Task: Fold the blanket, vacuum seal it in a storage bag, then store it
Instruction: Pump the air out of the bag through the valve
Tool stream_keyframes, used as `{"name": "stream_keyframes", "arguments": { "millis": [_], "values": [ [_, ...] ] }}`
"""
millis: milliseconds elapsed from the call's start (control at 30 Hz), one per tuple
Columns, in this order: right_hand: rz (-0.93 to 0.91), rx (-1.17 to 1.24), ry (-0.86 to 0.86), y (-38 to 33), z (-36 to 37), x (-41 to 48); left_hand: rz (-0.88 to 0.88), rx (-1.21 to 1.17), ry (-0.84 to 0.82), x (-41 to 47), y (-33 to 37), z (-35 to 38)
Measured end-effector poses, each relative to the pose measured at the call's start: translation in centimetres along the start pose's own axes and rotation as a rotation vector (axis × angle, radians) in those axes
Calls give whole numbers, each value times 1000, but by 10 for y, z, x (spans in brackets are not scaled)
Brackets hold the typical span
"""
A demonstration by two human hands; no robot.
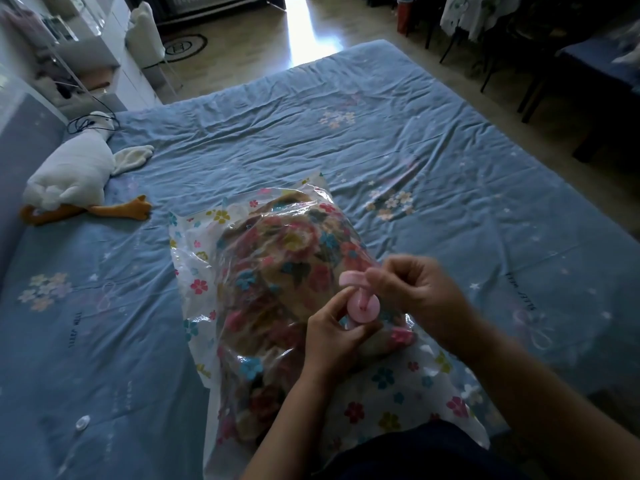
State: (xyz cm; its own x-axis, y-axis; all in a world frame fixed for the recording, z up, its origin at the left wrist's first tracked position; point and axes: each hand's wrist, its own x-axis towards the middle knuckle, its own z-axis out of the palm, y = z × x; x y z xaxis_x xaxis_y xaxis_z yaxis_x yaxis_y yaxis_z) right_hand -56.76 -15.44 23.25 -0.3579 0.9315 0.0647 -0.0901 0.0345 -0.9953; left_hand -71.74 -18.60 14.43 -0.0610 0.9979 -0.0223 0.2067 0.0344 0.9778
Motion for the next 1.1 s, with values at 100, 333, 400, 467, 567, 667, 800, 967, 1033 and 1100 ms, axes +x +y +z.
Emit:
{"name": "stream_keyframes", "arguments": {
  "millis": [100, 333, 400, 467, 567, 667, 800, 967, 1033, 1100],
  "values": [
    [179, -157, 45, 32, 1, -5, -4, -8, 13, -2, 0, 0],
    [-183, 88, -24, -46, 0, 6, -11, -40, 12, -1, 4, -2],
    [-183, 70, -9, -35, 1, 7, -8, -28, 16, -1, 1, -1],
    [-51, -92, 31, 3, 2, 5, -19, -21, 28, 0, -2, -1],
    [147, -251, 48, 46, 1, -3, -41, -13, 41, -3, -8, -1],
    [58, -196, 34, 20, 2, -3, -31, -19, 29, -4, -5, -1],
    [-163, 30, -27, -44, 1, 0, -31, -41, 23, -4, -2, -2],
    [26, -204, 20, 10, 0, 2, -14, 21, 23, -2, -5, 0],
    [150, -358, 24, 38, -3, 1, -21, 22, 42, -3, -6, 1],
    [130, -381, 23, 36, -3, 1, -24, 10, 45, -4, -5, -1]
  ]
}}
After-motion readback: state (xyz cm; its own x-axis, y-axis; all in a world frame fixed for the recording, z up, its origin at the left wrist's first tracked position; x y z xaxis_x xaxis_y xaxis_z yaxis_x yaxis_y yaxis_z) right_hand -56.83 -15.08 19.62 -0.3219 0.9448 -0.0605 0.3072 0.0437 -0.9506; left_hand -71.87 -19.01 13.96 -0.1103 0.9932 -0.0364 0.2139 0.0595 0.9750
